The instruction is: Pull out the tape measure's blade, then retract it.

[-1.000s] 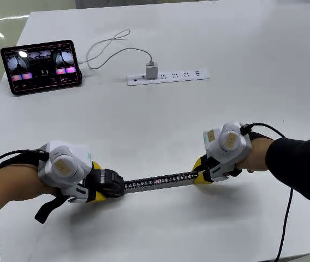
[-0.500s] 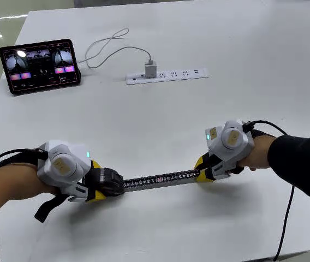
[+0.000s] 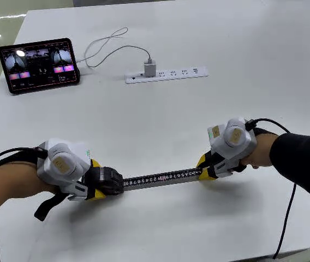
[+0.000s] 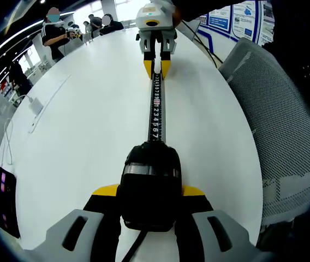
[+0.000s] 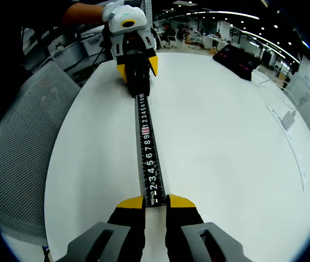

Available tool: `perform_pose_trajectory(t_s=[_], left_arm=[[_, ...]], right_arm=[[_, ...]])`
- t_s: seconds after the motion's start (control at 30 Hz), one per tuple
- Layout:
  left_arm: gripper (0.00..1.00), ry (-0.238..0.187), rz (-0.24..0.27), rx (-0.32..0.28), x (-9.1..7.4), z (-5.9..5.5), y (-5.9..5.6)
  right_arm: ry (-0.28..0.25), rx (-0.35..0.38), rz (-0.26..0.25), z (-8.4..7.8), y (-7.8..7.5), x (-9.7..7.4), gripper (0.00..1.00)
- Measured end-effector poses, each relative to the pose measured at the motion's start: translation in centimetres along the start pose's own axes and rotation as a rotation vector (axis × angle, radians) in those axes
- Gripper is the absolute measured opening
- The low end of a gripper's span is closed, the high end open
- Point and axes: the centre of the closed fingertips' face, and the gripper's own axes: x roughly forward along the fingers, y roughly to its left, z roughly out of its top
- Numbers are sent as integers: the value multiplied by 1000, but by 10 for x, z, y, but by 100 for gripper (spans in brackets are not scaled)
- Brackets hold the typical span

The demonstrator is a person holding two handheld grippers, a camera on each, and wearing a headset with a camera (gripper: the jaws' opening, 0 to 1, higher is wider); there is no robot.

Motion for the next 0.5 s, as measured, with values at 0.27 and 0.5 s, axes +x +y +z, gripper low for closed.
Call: perform_pose_trajectory(t_s=[0.27,0.5], left_arm=[[33,3,1,3,0,0,0],[33,5,2,3,0,0,0]], right_arm=[[3,11,-1,-5,-1,-3,9],[8,8,-1,-8,-1,-5,9]])
